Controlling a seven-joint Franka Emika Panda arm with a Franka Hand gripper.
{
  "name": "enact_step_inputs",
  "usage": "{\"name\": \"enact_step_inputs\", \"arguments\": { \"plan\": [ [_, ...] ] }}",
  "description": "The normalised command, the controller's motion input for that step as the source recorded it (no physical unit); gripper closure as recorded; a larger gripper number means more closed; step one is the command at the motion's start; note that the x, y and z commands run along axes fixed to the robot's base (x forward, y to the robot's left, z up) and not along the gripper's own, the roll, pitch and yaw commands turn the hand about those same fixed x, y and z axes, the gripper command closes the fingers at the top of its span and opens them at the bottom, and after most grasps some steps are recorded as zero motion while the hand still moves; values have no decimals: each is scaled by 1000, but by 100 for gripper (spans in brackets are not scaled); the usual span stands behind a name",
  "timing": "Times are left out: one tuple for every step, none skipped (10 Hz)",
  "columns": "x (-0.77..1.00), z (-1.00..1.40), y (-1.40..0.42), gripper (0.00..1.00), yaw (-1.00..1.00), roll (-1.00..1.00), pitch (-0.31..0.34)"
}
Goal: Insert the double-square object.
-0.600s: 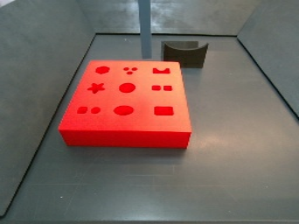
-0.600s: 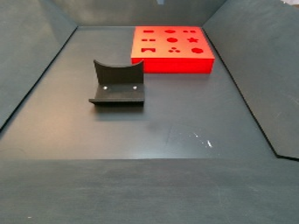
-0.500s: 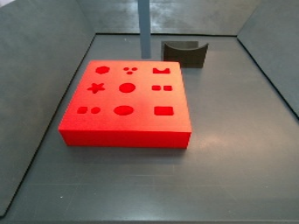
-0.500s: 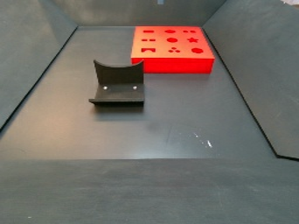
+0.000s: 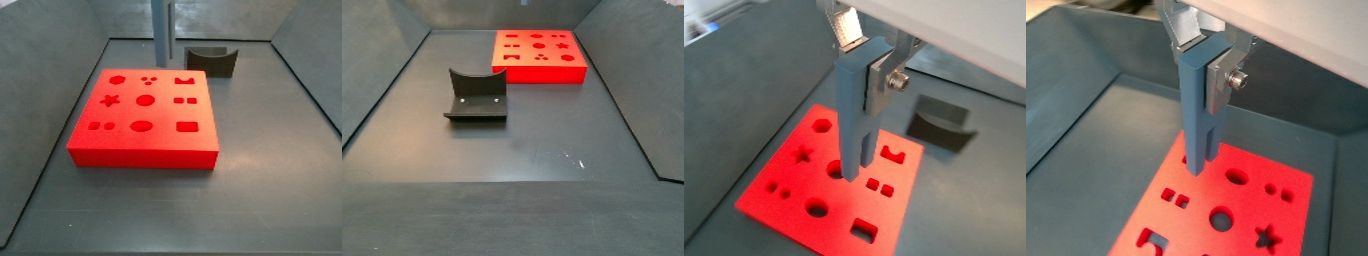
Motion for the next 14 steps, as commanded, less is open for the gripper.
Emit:
{"name": "enact_step_inputs", "arguments": {
  "plan": [
    [0,-71,0,100,-1000,0,0],
    [106,-294,34,100,-1000,37,-3],
    [309,-437,114,100,-846,93,0],
    [377,-469,160,100,-791,84,4],
    [400,-389,143,100,-826,39,0],
    [374,-369,134,100,-854,30,0],
    [229,-374,117,100,-946,0,0],
    [103,-371,57,100,-1000,0,0],
    [0,-423,0,100,-1000,-30,3],
    [0,-400,0,100,-1000,-77,43],
    [0,-366,0,100,-903,-146,99],
    [0,-366,0,100,-891,-151,100],
    [0,-354,0,100,-891,-153,90],
    [0,-297,0,100,-894,-156,66]
  ]
}}
